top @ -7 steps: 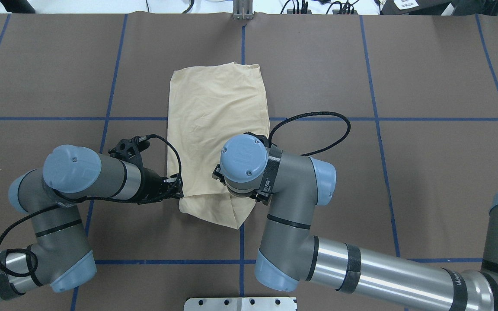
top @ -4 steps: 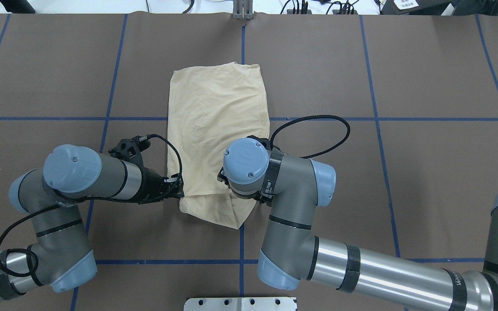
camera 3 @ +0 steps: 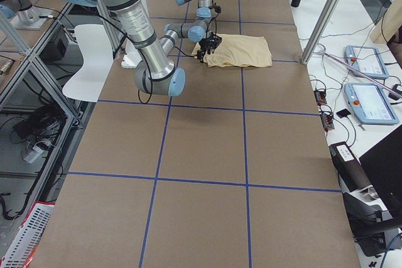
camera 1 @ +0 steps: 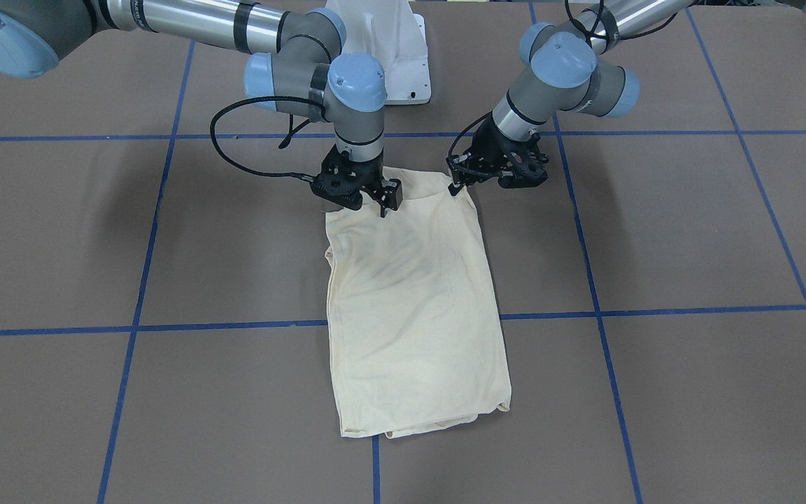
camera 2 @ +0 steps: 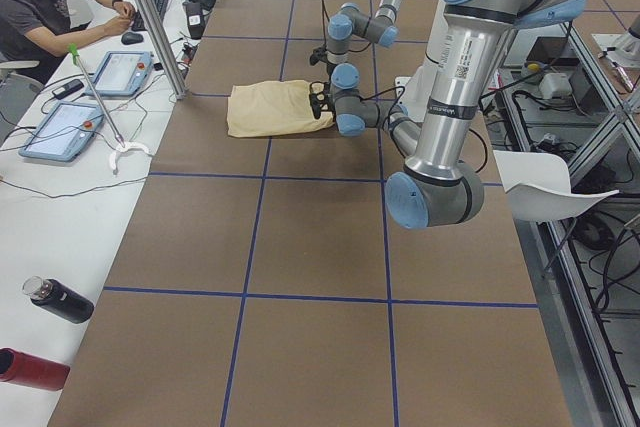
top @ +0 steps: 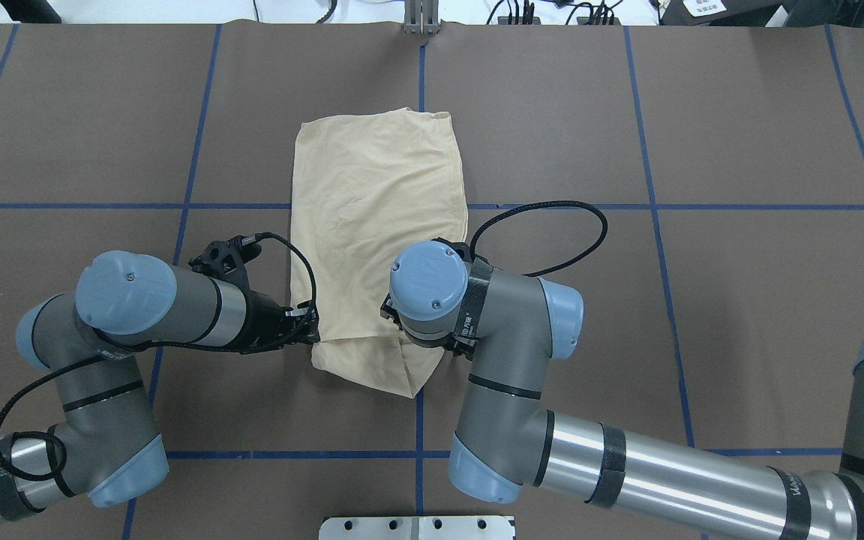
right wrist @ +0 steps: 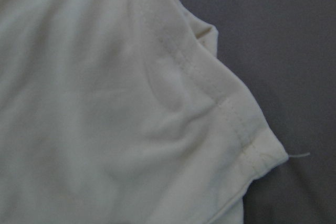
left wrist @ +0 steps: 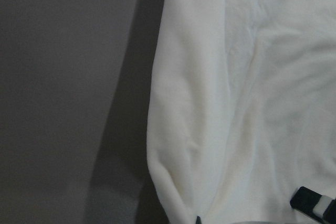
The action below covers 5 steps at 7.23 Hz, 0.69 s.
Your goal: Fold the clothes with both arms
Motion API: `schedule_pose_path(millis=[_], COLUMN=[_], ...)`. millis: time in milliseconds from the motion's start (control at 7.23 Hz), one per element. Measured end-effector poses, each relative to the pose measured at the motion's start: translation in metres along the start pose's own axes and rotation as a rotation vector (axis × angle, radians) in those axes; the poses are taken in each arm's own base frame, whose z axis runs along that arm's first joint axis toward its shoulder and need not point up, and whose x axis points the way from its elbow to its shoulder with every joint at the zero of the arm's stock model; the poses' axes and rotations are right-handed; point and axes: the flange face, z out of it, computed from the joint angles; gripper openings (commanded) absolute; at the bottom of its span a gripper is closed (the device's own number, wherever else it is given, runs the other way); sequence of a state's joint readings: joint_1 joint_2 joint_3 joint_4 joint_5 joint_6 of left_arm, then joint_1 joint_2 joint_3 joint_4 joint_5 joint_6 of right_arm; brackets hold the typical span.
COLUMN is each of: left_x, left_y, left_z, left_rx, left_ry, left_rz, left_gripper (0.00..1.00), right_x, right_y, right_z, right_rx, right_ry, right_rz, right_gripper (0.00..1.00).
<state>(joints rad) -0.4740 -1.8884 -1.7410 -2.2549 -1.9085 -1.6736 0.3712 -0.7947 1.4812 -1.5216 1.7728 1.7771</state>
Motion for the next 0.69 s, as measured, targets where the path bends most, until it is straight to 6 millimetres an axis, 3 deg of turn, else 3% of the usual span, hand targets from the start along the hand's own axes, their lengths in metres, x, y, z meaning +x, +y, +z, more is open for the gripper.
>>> schedule_pose_path(millis=[138,277,692], left_x=[0.0,0.0,0.0], left_y=[0.0,0.0,-0.001], left_z=[0.0,0.0,0.0], left_rx=[0.001,0.001,0.004], left_ry=[0.0,0.0,0.0], left_rz=[0.0,0.0,-0.001], left_gripper=[0.0,0.0,0.0], right_x=[-0.001,-0.002,-0.004], right_y=[0.0,0.001,0.003], right_z=[-0.001,-0.004,-0.013], right_rx=[-0.001,-0.001,-0.005], right_ry=[-0.003,-0.007,-0.027], right_rz=[0.001,0.002,-0.003], right_gripper=[0.16,0.0,0.0])
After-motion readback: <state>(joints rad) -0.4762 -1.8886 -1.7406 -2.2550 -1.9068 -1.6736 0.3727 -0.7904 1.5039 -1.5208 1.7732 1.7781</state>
